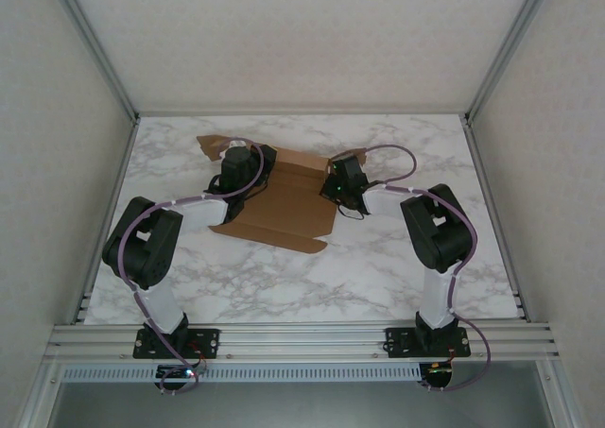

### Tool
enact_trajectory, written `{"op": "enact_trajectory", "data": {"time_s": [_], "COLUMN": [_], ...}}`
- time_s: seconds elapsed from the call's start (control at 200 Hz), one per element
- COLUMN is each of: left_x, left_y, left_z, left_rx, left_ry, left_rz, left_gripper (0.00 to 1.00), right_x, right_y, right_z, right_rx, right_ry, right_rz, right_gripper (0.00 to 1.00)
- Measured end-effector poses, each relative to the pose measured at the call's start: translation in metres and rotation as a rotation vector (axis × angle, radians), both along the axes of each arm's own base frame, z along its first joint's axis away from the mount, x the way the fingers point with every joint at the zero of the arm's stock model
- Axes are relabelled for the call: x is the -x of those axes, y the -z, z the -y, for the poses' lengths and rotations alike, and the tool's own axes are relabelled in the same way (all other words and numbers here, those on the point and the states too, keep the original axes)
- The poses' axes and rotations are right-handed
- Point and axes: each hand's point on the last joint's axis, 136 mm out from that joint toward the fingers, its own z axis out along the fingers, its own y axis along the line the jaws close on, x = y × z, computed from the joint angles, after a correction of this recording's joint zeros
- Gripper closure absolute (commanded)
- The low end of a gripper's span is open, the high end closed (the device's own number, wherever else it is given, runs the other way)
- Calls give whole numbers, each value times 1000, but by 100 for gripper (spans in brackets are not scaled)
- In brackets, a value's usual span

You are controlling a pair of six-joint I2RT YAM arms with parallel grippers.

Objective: Fold the paper box

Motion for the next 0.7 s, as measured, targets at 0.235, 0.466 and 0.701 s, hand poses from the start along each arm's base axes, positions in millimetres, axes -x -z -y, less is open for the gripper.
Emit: {"op": "enact_trajectory", "data": {"time_s": [0.235,0.466,0.701], "left_x": [-6,-17,-17], "left_y": [-3,-4,-3], "left_z": [0,2,2], "left_rx": [-3,-16,-6], "left_ry": [-9,-24,-28], "left_rz": [-25,-53,-57], "left_gripper": [96,97,97], "right_x": [4,-5,-3], "right_y": [-14,-15,-5], "right_z": [20,43,53], "right_rx": [-1,-12,-6], "right_ry": [23,90,145], "right_rz": [32,33,-14], "right_gripper": [84,83,85]}}
